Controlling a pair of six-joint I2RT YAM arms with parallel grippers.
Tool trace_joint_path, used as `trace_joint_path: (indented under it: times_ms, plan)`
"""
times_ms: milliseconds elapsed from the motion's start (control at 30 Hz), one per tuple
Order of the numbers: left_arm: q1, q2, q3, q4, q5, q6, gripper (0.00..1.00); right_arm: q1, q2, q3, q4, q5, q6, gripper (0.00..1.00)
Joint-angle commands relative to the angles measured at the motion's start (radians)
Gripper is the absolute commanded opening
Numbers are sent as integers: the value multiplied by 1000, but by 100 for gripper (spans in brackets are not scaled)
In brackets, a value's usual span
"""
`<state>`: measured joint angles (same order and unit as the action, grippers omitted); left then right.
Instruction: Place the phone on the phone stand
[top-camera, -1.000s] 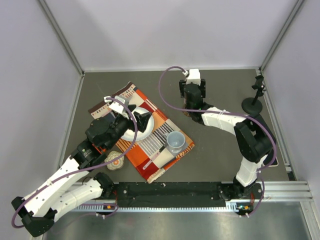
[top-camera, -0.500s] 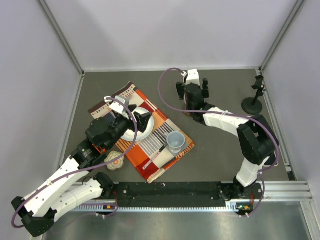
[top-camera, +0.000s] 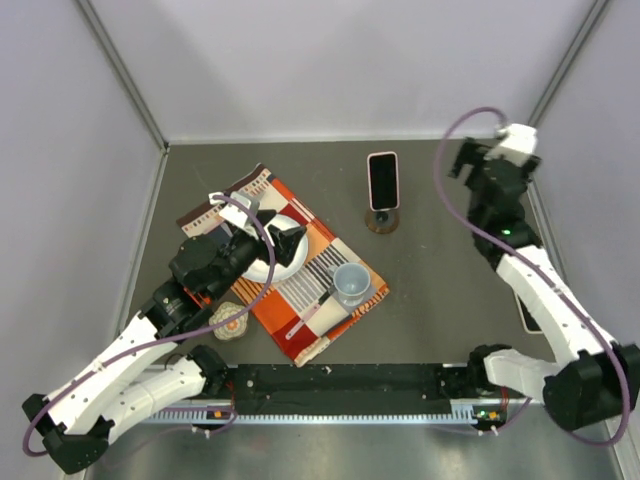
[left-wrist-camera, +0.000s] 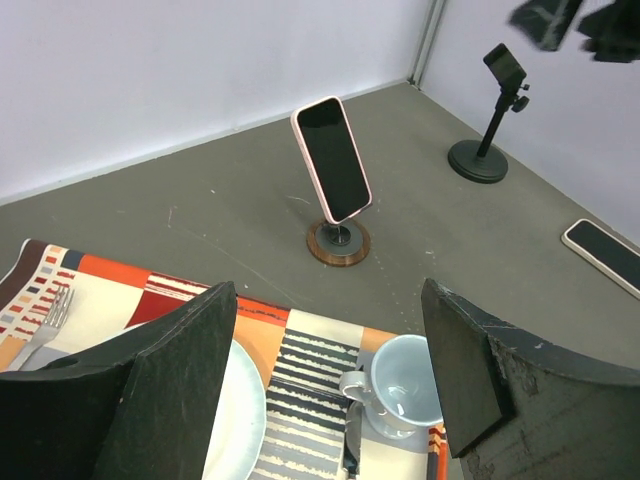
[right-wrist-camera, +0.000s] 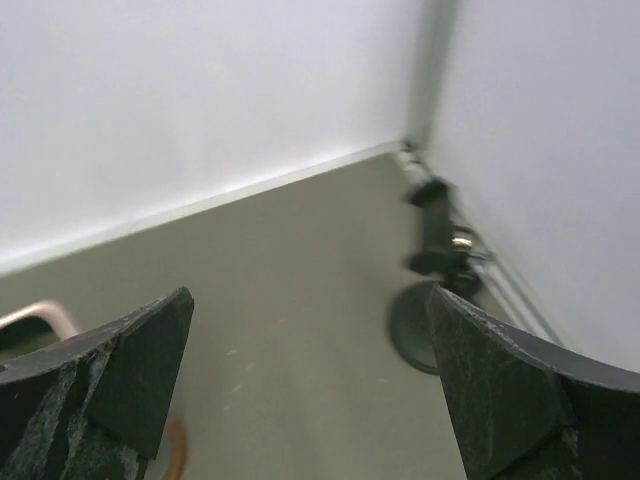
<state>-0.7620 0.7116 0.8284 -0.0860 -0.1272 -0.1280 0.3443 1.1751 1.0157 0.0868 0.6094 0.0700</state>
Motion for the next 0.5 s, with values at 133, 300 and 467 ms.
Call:
trace_joint_path:
  times_ms: [133,300,467]
  plan:
    - [-3,11,40,34,44,-5,79,-442,-140,-83,-179,-172,350,98]
    - [-3,19,43,31,51,-7,79,-542,61,136,-307,-223,392,98]
    - [-3,28,46,29,64,-9,78,-573,247,323,-380,-297,355,80]
